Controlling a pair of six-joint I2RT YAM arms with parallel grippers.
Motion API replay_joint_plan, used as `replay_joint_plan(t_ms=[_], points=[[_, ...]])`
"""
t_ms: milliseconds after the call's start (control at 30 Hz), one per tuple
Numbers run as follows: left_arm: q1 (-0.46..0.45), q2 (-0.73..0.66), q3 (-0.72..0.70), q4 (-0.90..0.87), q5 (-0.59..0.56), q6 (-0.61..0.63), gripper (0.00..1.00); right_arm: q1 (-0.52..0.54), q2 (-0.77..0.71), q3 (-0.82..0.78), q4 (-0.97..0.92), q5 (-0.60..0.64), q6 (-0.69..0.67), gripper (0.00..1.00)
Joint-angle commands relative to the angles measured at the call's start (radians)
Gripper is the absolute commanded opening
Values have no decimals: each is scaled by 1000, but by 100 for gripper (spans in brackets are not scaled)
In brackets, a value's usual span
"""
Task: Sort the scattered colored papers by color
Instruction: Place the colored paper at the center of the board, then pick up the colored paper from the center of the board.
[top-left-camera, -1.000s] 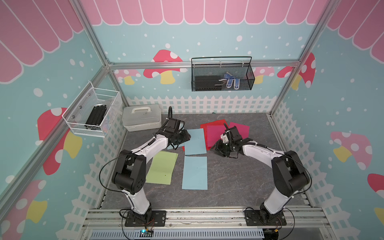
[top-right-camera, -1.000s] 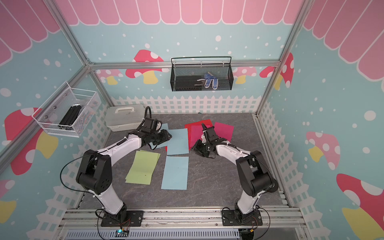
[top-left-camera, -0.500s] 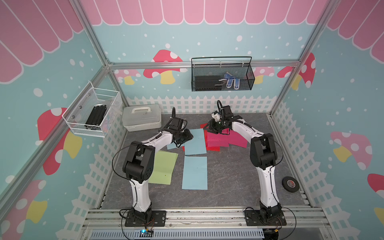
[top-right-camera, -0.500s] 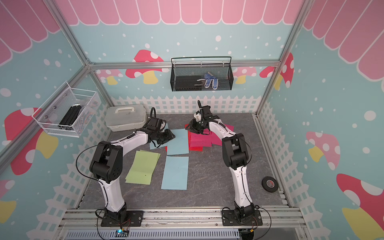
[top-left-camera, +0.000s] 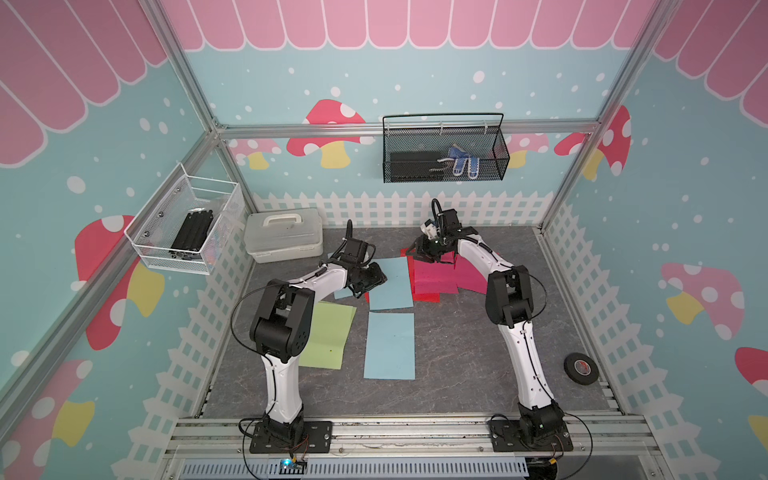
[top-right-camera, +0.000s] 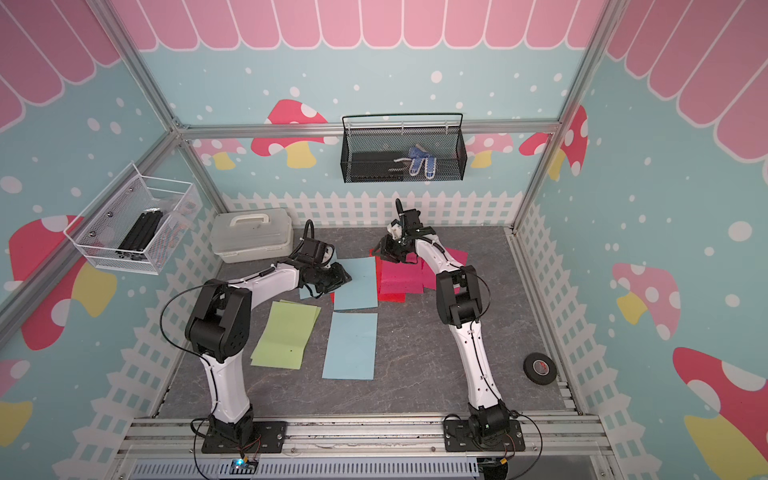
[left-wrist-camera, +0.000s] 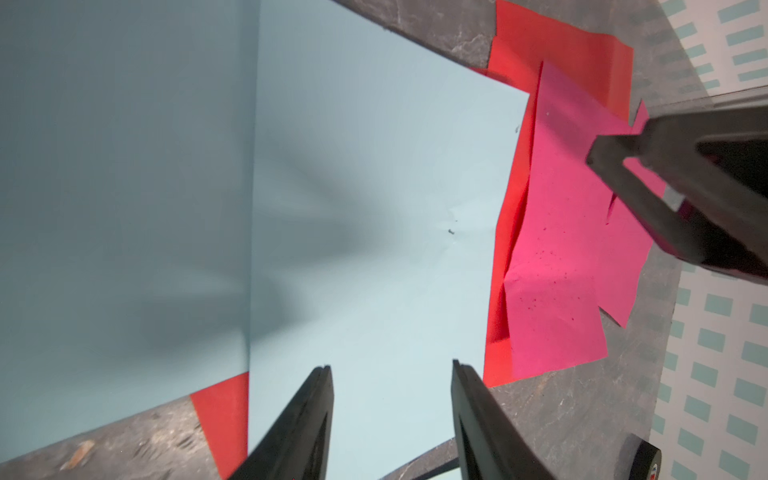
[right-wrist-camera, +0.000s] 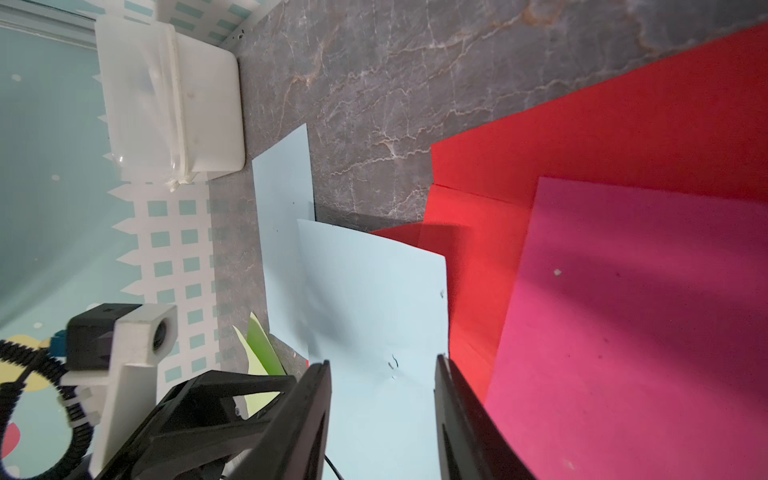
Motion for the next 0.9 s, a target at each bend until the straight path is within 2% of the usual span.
replay_joint_plan(t_ms=[0,433,867], points=[[4,21,-10,6,12,-16,49,-8,40,26,-21,-23,-31,44],[4,48,-14,1,11,-20,49,-8,105,21,-7,-14,-71,44],[5,80,-11,-18,13,-12,48,-8,124,23,28,-48,-56,45]])
